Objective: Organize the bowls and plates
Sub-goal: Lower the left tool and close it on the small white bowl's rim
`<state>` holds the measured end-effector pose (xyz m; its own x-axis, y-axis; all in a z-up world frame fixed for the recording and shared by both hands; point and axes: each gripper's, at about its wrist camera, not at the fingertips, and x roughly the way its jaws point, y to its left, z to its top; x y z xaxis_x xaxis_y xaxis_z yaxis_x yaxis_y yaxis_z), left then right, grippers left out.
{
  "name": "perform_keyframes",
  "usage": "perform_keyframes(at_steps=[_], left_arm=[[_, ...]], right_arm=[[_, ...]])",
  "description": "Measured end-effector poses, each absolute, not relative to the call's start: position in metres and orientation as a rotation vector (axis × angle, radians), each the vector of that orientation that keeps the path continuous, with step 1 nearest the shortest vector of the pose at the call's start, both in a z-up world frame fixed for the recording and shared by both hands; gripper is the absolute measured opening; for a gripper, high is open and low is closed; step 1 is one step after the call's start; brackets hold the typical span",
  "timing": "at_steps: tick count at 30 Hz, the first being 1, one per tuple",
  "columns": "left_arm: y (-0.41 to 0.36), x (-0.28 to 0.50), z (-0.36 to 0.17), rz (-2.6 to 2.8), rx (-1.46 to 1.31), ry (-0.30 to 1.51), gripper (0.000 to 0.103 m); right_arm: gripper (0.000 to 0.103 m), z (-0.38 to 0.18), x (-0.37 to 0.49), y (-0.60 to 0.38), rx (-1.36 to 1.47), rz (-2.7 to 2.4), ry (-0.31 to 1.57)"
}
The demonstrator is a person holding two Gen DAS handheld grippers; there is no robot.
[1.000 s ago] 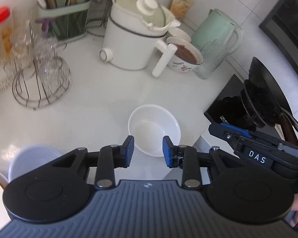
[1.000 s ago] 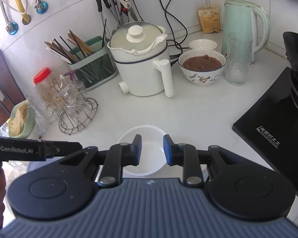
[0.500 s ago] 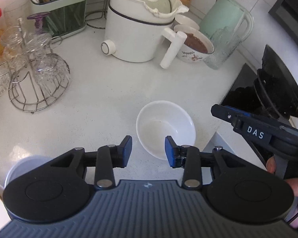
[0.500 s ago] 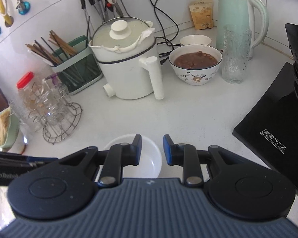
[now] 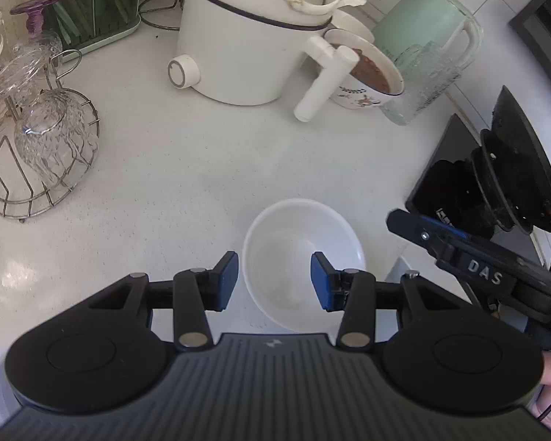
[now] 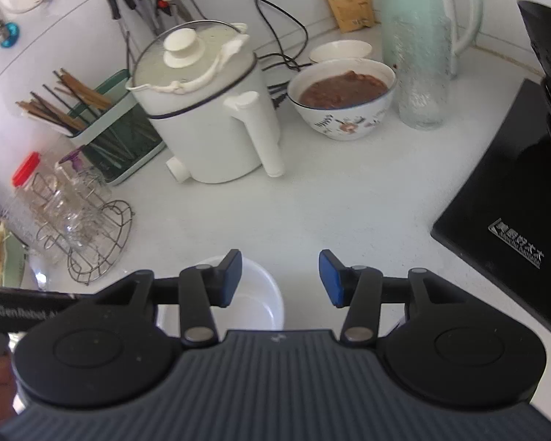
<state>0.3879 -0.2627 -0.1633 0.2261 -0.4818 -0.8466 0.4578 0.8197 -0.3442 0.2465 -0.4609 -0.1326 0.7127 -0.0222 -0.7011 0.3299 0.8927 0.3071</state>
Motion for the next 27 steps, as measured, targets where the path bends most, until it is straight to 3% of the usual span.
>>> perform_keyframes(at_steps=[14, 17, 27], left_arm=[[-0.27, 0.408, -0.203, -0.575, -0.053, 1.285, 0.049], [-0.271, 0.409, -0.202, -0.537, -0.064, 1.265, 0.049], [-0.269, 0.417, -0.204, -0.491, -0.07, 1.281, 0.048]], right_arm=[[0.049, -0.168, 0.259, -0.458, 0.499, -0.134, 0.834], [0.042, -0.173, 0.259, -0.461, 0.515, -0.141, 0.861], [0.036, -0.183, 0.263, -0.461, 0.54, -0.138, 0.885]])
